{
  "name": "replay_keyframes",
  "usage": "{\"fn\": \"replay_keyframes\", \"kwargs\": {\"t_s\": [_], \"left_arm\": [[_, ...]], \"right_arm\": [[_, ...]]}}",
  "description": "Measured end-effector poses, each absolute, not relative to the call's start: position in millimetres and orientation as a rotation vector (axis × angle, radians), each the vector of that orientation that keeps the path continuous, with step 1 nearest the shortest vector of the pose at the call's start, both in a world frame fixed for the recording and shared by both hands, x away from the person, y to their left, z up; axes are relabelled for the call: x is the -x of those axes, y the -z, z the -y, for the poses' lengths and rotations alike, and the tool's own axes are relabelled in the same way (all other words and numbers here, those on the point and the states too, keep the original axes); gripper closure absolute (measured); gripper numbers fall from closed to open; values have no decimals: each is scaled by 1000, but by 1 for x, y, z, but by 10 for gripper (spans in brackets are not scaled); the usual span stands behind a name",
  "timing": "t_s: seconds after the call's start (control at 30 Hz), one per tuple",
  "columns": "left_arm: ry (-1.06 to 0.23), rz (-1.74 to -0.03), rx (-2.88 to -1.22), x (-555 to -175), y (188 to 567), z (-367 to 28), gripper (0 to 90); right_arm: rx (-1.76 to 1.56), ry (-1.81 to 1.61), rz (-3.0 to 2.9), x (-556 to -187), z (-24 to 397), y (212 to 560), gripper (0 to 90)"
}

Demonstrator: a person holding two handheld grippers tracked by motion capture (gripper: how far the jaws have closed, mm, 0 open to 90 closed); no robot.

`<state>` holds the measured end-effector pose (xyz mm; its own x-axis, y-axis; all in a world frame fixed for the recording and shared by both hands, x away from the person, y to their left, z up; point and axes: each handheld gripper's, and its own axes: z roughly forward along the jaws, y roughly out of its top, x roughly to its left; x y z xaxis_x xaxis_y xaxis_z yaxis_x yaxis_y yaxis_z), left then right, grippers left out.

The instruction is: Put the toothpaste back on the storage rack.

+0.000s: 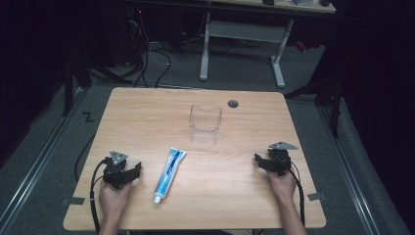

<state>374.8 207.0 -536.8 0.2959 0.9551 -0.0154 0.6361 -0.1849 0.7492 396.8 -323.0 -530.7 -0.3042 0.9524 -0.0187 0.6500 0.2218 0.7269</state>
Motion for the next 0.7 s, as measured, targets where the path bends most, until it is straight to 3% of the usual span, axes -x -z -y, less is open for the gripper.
{"fn": "replay_keyframes", "kwargs": {"t_s": [0.7], "left_arm": [[-619, -1421, -1909, -373, 537, -206, 365]], "right_arm": [[-1469, -864, -2043, -397, 323, 531, 348]]}}
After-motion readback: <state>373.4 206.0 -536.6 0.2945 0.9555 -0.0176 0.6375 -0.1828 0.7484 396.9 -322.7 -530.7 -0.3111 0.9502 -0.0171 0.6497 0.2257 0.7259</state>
